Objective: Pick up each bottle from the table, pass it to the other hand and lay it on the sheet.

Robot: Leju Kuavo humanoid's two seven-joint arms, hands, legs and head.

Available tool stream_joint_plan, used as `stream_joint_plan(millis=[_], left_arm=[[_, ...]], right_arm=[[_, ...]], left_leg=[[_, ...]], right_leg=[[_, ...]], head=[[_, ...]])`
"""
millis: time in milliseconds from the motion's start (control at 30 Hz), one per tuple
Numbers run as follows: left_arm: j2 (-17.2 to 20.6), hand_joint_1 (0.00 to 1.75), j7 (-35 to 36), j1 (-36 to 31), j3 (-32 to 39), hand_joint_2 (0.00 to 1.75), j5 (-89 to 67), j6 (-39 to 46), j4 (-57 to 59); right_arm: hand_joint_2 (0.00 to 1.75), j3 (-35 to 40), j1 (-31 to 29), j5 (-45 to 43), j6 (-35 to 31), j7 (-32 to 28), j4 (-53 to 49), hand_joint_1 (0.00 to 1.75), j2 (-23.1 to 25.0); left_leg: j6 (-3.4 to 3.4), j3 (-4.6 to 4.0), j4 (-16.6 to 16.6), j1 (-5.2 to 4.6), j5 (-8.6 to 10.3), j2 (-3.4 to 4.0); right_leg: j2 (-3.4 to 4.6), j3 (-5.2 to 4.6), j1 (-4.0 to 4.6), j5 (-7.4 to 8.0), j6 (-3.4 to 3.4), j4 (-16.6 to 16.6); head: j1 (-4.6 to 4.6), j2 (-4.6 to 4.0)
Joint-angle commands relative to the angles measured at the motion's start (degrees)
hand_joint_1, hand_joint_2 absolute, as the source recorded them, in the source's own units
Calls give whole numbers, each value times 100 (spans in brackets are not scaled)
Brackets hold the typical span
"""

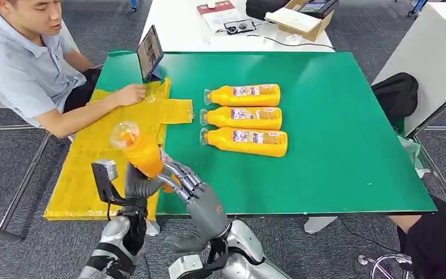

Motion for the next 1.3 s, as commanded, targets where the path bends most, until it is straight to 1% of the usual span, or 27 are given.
stream_joint_plan(millis=[33,100,167,300,400,433,500,533,600,633,667,800,867,967,1100,1133,1167,1300], left_arm=[[615,175,161,-1368,61,175,-2525,1651,1369],[704,175,388,-1631,-19,175,-3339,1767,1696],[713,175,526,-1809,-40,175,-3704,1728,1880],[871,175,1103,-2296,-496,175,-5004,1889,2429],[940,175,1729,-2833,-699,175,-5744,1489,3125],[954,175,1871,-3022,-724,175,-5930,1307,3405],[990,175,1941,-3119,-725,175,-5974,1162,3551],[1005,175,2098,-3264,-802,175,-6122,945,3825],[1017,175,2088,-3268,-791,175,-6128,958,3852],[1032,175,2292,-3371,-896,175,-6311,642,4057],[1038,175,2354,-3395,-848,175,-6300,486,4129],[1046,175,2354,-3392,-843,175,-6305,487,4131],[1028,175,2543,-3443,-819,175,-6350,160,4280],[992,175,2656,-3435,-723,175,-6302,-40,4370],[933,175,2563,-3293,-412,175,-6068,-167,4425],[935,175,2563,-3254,-401,175,-6057,-171,4445],[924,171,2504,-3221,-381,175,-6031,-242,4467],[916,171,2495,-3196,-375,175,-6023,-240,4473]], right_arm=[[0,219,-85,195,14,-9,-590,0,-253],[0,246,-54,217,43,-9,-731,0,-275],[0,232,-52,226,88,-9,-767,0,-293],[0,159,-53,235,167,-9,-694,0,-304],[0,113,-25,219,263,-9,-662,0,-314],[0,129,-20,223,262,-9,-663,0,-334],[0,125,-6,215,264,-9,-655,0,-339],[0,111,22,188,258,-9,-662,0,-360],[0,118,34,186,252,-9,-681,0,-380],[0,66,65,182,242,-9,-673,0,-370],[0,24,108,146,247,-9,-678,0,-373],[0,29,114,139,250,-9,-689,0,-385],[0,-54,161,114,276,-9,-592,0,-353],[0,4,149,83,281,-9,-497,0,-368],[0,102,88,-34,192,-9,-336,0,-379],[0,103,97,-47,195,-9,-331,0,-379],[0,100,91,-86,205,-9,-307,0,-386],[0,102,93,-87,205,-9,-305,0,-392]], left_leg=[[-11,8,7,11,-3,-11],[-11,9,5,9,1,-12],[-5,3,4,6,7,-10],[-7,7,3,9,7,-13],[-5,1,4,7,9,-15],[-8,3,9,9,7,-21],[-9,7,10,12,5,-17],[-7,6,5,8,7,-11],[-8,12,6,9,2,2],[-5,6,5,8,4,2],[-8,15,6,9,0,-3],[-8,15,5,9,-1,-3],[-5,5,5,6,4,-1],[-8,12,8,10,0,-7],[-5,7,1,5,6,1],[-8,15,2,9,2,0],[-6,13,-1,7,4,1],[-7,20,-2,6,1,2]], right_leg=[[-10,13,12,-6,-18,6],[-12,14,9,-7,-16,5],[-10,8,6,-4,-10,4],[-14,15,9,-4,-12,2],[-14,9,7,-3,-8,3],[-20,12,9,-7,-13,8],[-18,16,12,-7,-15,7],[-11,13,8,-3,-11,3],[1,15,9,-3,-14,5],[2,9,8,0,-9,2],[-3,18,10,-6,-14,5],[-2,21,10,-6,-14,3],[-2,10,7,-2,-8,4],[-7,21,10,-7,-14,6],[0,12,6,0,-9,1],[0,21,9,-4,-13,1],[1,18,7,-1,-10,-2],[1,24,7,-4,-13,-2]], head=[[0,0],[0,0],[0,0],[0,0],[2,0],[0,0],[2,0],[4,0],[2,0],[2,0],[2,0],[2,0],[2,0],[2,0],[2,0],[2,0],[2,0],[2,0]])
